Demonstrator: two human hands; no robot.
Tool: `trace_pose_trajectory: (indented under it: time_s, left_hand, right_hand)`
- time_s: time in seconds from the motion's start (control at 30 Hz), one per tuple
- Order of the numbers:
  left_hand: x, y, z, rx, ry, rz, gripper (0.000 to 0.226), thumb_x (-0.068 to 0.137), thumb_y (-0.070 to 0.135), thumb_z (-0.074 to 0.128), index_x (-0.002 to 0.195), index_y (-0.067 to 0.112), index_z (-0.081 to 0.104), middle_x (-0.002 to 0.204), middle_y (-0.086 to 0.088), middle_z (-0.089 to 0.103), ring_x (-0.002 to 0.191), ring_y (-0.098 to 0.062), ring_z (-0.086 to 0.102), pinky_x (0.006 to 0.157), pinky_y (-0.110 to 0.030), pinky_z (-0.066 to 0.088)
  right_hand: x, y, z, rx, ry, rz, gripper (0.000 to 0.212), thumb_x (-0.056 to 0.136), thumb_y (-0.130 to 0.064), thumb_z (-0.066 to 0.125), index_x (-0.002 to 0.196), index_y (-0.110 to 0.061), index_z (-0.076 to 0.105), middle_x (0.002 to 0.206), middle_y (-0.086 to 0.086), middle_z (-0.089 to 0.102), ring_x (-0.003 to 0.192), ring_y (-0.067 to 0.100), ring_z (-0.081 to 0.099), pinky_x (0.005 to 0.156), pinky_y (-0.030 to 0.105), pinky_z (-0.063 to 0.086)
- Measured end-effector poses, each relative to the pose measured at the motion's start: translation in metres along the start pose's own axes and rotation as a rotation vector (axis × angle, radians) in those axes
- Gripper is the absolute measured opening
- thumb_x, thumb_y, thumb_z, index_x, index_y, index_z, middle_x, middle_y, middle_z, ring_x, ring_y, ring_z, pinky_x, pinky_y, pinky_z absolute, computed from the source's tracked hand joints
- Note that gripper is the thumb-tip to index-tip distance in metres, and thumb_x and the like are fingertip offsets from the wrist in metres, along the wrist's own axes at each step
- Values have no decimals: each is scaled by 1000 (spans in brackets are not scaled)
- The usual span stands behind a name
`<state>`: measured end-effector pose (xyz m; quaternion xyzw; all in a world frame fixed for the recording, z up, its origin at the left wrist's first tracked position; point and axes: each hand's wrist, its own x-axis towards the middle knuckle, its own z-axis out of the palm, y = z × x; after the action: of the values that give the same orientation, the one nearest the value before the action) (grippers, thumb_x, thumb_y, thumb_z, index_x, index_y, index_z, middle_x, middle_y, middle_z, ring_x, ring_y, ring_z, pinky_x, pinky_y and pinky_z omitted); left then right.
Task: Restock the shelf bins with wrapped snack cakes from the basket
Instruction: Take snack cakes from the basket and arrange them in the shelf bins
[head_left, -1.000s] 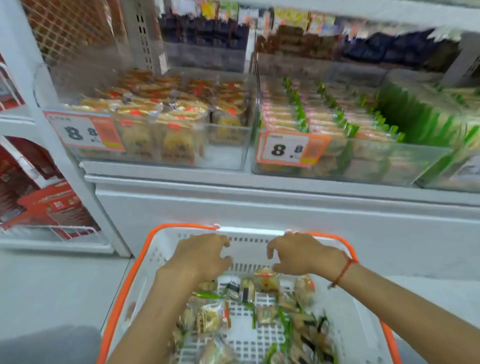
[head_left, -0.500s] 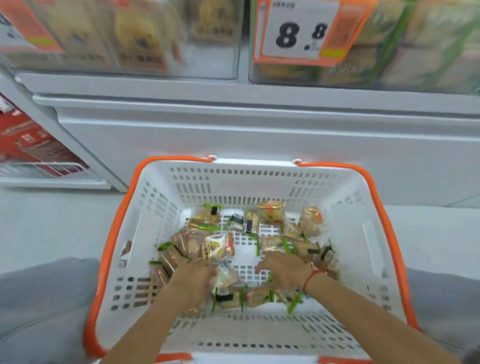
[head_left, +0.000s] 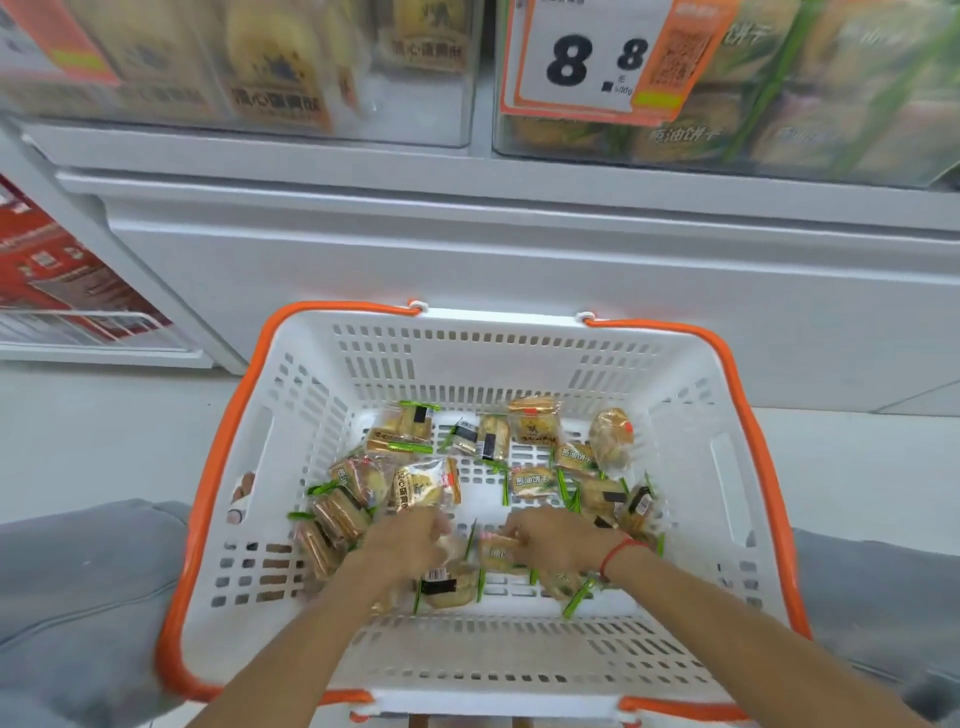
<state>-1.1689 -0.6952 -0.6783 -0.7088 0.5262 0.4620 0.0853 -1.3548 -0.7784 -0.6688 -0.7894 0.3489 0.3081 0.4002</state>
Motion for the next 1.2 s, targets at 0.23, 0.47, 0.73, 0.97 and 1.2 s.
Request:
trace_pose_trajectory:
  time_s: [0.23, 0.47, 0.73, 0.97, 1.2]
  left_hand:
    - [-22, 61, -78, -608, 10, 197, 44, 87, 26, 69, 128, 16, 54, 123, -1, 58, 105, -12, 57, 77, -14, 47]
    - [-78, 116, -132, -983, 193, 443, 28, 90, 21, 65, 116, 16, 60, 102, -2, 72, 92, -10, 67, 79, -17, 54]
    - [-128, 175, -174, -1082, 452, 682, 15, 86, 16, 67, 101, 19, 66, 95, 5, 73, 84, -1, 68, 71, -15, 53]
    - [-140, 205, -228, -725, 928, 811, 13, 82, 35, 70, 94, 33, 66, 94, 23, 67, 94, 3, 60, 82, -14, 45]
    - [-130, 223, -317, -200, 1578, 592, 29, 89, 25, 61, 117, 23, 53, 120, 7, 53, 109, -12, 44, 83, -27, 38]
  right_hand:
    - [-62, -22, -103, 305, -22, -21, 39, 100, -16, 46, 140, -15, 45, 133, 8, 54, 115, 22, 55, 84, 23, 50]
    - [-154, -26, -179, 536, 446, -119, 24, 90, -21, 65, 113, -19, 61, 103, 1, 68, 84, 8, 63, 71, 16, 48]
    - [-226, -41, -207, 679, 838, -355, 25, 84, -18, 69, 110, -19, 66, 98, 1, 73, 88, 8, 67, 70, 16, 49]
    - [-252, -34, -226, 557, 1088, -475, 23, 76, -13, 75, 97, -19, 69, 94, -9, 72, 84, 7, 69, 69, 14, 49]
    - [-278, 6, -302, 281, 1568, -288, 23, 79, -12, 75, 89, -26, 61, 88, -11, 67, 88, 6, 63, 74, 31, 49]
